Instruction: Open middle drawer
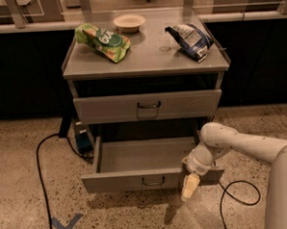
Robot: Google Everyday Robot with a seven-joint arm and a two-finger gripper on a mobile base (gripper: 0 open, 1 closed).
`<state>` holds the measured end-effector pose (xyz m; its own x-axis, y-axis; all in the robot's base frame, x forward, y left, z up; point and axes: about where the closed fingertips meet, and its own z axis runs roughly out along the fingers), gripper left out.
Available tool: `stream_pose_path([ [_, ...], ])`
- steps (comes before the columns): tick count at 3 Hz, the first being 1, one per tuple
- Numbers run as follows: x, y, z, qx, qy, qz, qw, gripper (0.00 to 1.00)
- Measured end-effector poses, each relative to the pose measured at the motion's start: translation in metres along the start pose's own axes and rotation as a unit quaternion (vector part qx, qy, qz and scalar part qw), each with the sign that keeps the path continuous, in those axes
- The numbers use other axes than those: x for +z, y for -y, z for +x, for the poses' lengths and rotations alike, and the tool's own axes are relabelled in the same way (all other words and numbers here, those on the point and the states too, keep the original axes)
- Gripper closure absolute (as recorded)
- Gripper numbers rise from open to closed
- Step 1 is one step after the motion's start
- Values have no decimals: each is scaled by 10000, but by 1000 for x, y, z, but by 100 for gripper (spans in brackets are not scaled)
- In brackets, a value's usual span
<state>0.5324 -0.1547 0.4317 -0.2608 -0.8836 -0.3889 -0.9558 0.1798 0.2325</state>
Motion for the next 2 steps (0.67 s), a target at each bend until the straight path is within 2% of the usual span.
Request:
stream_pose_path([
  [1,6,-2,-3,-32,87,-103,9999,0],
  [2,17,-21,-2,13,607,-511,9968,0],
])
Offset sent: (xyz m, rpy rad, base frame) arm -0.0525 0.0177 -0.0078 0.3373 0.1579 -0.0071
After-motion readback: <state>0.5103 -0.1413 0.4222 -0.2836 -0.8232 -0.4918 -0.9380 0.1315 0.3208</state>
